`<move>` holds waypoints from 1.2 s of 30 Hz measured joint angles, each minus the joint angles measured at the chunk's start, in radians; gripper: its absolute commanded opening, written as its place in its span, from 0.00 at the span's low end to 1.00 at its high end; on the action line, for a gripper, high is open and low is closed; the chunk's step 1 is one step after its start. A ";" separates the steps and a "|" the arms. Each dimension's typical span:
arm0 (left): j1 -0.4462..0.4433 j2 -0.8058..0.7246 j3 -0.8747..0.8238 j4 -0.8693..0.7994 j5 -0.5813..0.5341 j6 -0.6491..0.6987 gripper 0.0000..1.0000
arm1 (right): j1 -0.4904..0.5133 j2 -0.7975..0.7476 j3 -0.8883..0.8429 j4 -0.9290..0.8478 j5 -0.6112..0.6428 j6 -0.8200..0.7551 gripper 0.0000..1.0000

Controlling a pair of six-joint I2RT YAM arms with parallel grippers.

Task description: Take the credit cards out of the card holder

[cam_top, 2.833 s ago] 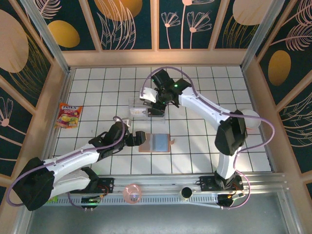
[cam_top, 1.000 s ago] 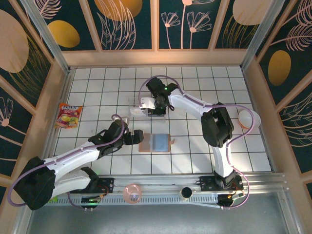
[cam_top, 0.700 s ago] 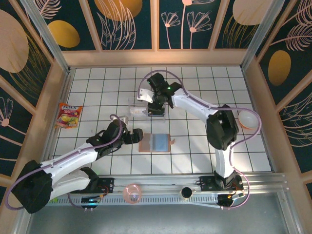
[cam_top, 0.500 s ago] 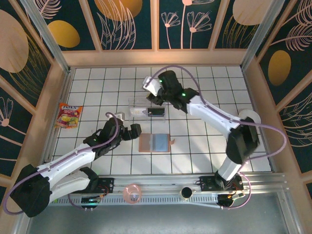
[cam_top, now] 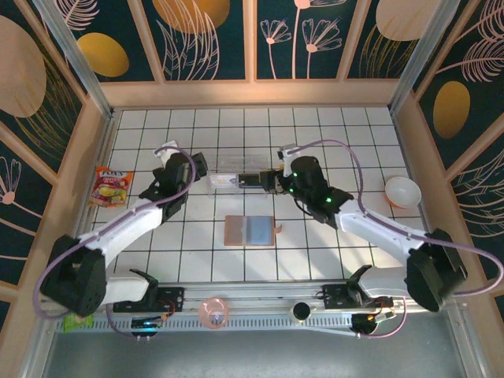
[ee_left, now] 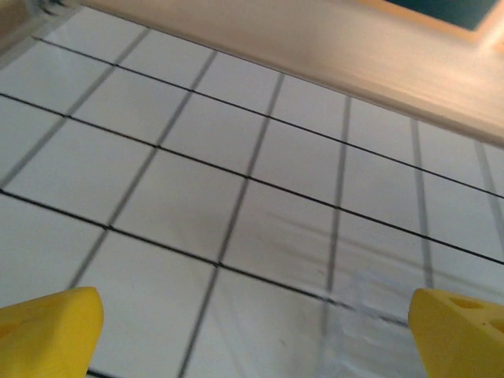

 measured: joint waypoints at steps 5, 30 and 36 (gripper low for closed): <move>0.049 0.060 -0.048 0.160 -0.124 0.206 0.99 | 0.000 -0.126 -0.044 0.007 0.083 0.089 0.99; 0.373 0.182 -0.513 1.083 0.143 0.497 0.99 | -0.068 -0.418 -0.280 0.235 0.372 -0.132 0.99; 0.391 0.198 -0.571 1.176 0.173 0.476 0.99 | -0.212 -0.367 -0.296 0.329 0.350 -0.179 0.99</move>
